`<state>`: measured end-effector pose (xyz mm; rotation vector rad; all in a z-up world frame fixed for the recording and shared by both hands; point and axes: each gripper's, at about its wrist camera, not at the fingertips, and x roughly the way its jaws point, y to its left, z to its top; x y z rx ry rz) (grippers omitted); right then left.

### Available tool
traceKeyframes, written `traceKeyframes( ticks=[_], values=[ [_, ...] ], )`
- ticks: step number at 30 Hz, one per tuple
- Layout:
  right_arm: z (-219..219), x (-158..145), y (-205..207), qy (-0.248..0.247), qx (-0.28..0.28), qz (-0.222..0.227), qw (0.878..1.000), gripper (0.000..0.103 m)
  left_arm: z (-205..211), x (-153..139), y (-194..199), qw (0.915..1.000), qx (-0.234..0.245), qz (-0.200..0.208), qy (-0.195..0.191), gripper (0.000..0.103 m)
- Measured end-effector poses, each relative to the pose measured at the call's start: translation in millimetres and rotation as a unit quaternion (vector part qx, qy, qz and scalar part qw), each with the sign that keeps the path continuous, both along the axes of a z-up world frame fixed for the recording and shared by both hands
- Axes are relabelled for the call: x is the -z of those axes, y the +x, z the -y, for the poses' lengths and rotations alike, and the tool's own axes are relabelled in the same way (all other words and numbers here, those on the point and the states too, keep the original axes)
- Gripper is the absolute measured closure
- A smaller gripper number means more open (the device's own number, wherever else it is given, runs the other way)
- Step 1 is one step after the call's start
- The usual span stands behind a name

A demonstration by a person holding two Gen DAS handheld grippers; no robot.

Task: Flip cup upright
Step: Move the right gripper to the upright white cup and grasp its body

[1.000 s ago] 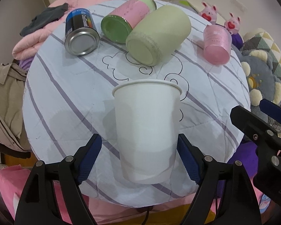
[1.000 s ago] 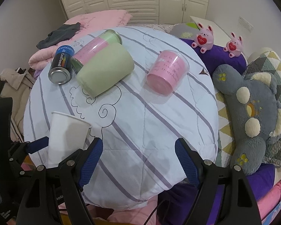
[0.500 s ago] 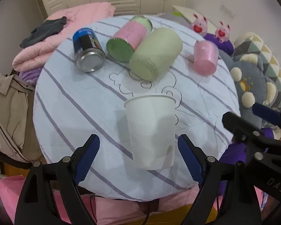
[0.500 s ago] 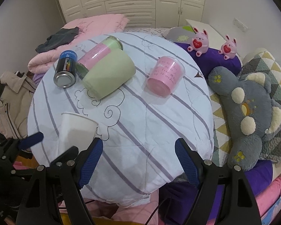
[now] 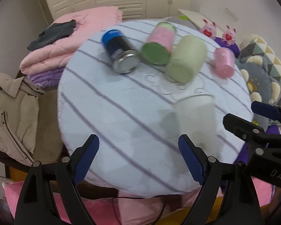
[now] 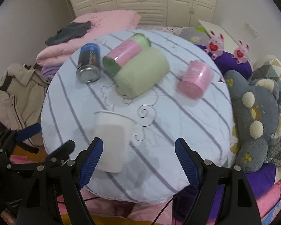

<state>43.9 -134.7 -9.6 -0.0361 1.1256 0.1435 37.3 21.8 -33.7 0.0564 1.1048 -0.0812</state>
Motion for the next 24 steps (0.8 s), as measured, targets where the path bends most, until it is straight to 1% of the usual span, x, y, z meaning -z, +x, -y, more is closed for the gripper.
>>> traceKeyframes(
  ticks=[4, 7, 11, 19, 22, 24],
  values=[
    [-15.9, 10.0, 9.4, 0.012, -0.006, -0.022, 1.000, 0.022, -27.5, 5.5, 7.1, 0.9997, -0.023, -0.006, -0.002, 0.012],
    [-24.2, 18.6, 16.7, 0.012, -0.007, -0.034, 0.999, 0.022, -45.8, 11.4, 12.3, 0.9991, -0.038, -0.012, -0.012, 0.011],
    [-31.4, 32.8, 26.2, 0.012, -0.004, -0.058, 0.998, 0.022, -61.6, 22.7, 21.5, 0.9981, -0.053, -0.028, -0.015, 0.011],
    [-38.9, 55.3, 39.2, 0.019, -0.002, -0.094, 0.995, 0.022, -73.4, 42.2, 37.2, 0.9972, -0.055, -0.052, -0.006, 0.011],
    [-40.0, 63.1, 43.2, 0.026, 0.000, -0.105, 0.994, 0.023, -74.0, 46.3, 41.4, 0.9966, -0.056, -0.060, -0.008, 0.011],
    [-38.6, 63.4, 43.5, 0.043, 0.004, -0.096, 0.994, 0.023, -72.9, 49.3, 44.0, 0.9965, -0.053, -0.063, -0.009, 0.011]
  ],
)
